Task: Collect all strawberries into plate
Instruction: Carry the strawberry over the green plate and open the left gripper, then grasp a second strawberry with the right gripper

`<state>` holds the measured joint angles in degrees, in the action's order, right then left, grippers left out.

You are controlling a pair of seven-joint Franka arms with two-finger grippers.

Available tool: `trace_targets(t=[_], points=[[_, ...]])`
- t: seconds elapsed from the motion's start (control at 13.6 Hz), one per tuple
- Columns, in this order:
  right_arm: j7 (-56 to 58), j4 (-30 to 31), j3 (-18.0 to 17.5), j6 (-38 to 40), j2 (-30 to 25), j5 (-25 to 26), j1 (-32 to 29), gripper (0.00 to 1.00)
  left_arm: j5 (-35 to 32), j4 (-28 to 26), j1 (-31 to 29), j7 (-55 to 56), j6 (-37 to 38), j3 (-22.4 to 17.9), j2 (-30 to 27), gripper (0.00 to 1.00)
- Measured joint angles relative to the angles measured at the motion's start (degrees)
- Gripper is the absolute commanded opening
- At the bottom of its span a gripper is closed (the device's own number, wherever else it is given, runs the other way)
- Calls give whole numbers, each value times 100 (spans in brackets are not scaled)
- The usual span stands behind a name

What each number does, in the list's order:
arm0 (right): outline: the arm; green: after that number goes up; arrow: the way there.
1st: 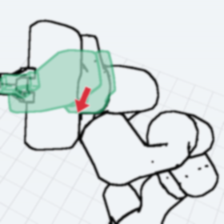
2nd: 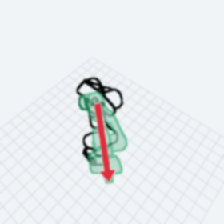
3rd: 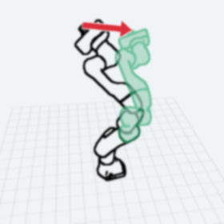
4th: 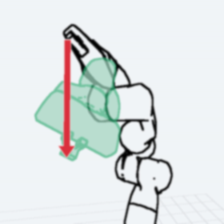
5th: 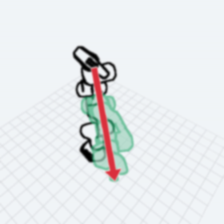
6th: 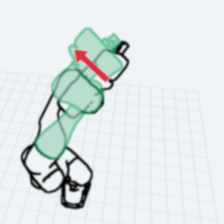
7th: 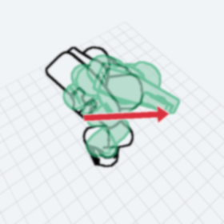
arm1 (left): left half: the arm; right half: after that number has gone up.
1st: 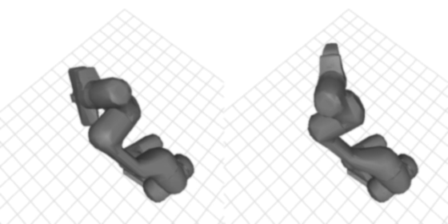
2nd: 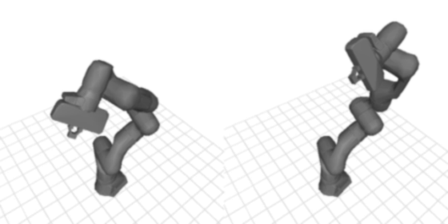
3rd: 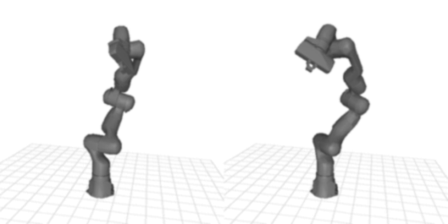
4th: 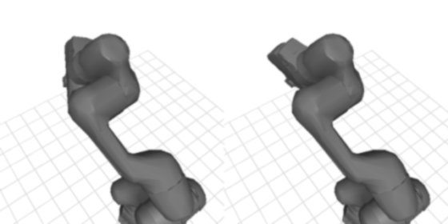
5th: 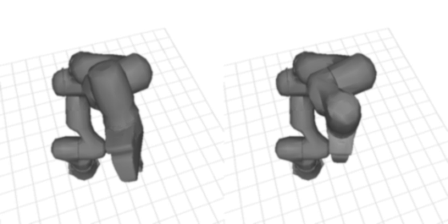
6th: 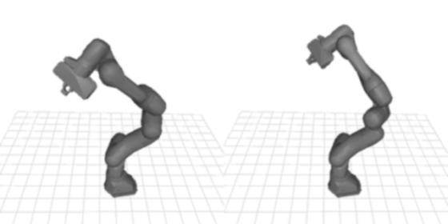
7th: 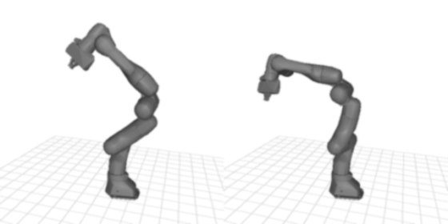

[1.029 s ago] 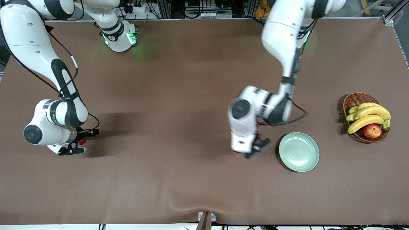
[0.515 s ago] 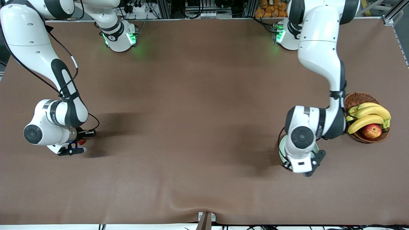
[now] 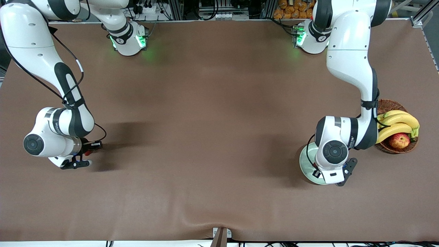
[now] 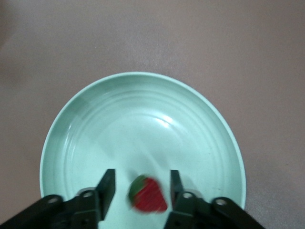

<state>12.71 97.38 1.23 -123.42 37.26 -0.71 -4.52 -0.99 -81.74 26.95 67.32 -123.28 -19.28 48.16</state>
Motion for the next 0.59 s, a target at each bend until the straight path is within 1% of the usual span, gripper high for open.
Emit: trace_targets(t=[0.15, 0.37, 0.59], points=[[-466, -121, -38, 315, -255, -278, 333, 19, 0, 2, 39, 1, 0, 8, -4, 100], [-1512, -150, -84, 708, -721, -538, 1121, 18, 0, 27, 198, -32, 0, 23, -18, 100], [-2609, -148, -113, 780, -869, -943, 1974, 18, 0, 74, 484, -47, -4, 32, -63, 100]])
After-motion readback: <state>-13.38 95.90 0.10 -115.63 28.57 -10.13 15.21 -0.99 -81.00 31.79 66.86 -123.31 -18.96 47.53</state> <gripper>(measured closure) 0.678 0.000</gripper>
